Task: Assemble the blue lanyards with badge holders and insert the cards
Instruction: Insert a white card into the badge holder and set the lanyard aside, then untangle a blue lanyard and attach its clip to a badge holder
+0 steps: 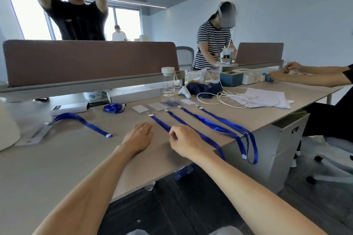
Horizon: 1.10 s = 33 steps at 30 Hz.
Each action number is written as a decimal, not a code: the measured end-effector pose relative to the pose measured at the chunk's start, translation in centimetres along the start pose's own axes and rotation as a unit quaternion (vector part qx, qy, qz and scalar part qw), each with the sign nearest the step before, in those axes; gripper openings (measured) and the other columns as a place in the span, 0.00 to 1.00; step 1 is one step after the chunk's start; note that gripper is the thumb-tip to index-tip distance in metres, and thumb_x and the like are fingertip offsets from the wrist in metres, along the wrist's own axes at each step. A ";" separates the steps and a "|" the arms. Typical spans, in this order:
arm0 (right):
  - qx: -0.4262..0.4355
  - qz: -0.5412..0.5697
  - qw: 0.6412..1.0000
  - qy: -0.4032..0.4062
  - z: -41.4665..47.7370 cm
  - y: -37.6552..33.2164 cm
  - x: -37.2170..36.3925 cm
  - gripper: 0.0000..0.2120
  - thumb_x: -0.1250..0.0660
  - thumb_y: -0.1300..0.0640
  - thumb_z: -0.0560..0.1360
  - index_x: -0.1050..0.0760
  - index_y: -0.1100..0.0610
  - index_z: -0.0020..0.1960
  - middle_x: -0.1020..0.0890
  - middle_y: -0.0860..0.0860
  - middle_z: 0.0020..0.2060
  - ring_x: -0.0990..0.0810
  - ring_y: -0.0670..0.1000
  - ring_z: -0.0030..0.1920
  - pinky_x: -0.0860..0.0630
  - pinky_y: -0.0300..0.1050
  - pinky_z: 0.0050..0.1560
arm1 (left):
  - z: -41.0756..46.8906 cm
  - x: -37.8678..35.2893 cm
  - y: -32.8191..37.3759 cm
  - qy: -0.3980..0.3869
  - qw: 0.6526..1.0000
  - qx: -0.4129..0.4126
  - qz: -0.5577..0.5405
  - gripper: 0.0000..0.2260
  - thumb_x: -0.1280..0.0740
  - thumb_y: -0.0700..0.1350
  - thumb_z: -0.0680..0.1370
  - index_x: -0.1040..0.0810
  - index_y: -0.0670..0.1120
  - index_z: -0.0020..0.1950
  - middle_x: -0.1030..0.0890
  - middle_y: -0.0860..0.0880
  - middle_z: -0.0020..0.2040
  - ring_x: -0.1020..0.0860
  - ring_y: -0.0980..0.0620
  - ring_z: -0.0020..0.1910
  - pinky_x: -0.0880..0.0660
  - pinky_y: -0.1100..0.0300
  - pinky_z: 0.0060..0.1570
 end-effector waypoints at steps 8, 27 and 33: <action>0.080 -0.027 0.996 -0.024 5.8 -9.1 -9.1 0.10 0.39 0.53 0.78 0.25 0.54 0.56 0.23 0.52 0.54 0.25 0.54 0.54 0.25 0.50 0.53 | -6.1 6.0 -9.4 0.074 0.993 0.094 0.008 0.20 0.44 0.48 0.81 0.38 0.50 0.74 0.34 0.48 0.74 0.35 0.48 0.71 0.35 0.52 0.67; 0.188 0.050 0.980 -0.038 15.3 -18.3 -17.5 0.09 0.37 0.49 0.77 0.21 0.52 0.50 0.22 0.51 0.44 0.23 0.55 0.48 0.28 0.46 0.45 | -10.4 11.9 -24.5 0.155 0.956 0.237 0.079 0.12 0.40 0.48 0.77 0.23 0.49 0.58 0.22 0.50 0.59 0.28 0.46 0.61 0.31 0.55 0.59; 0.187 0.083 0.977 -0.056 15.0 -17.8 -17.6 0.07 0.36 0.50 0.75 0.21 0.48 0.50 0.20 0.51 0.41 0.23 0.52 0.48 0.26 0.46 0.43 | -11.0 11.4 -24.2 0.203 0.952 0.206 0.105 0.12 0.41 0.53 0.77 0.25 0.49 0.53 0.25 0.50 0.54 0.27 0.47 0.56 0.30 0.55 0.53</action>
Point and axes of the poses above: each hand's wrist, its own z-axis towards the middle knuckle, its own x-axis out of the back of the hand, y = z × x, the point moved 2 cm from there along z, towards the middle knuckle
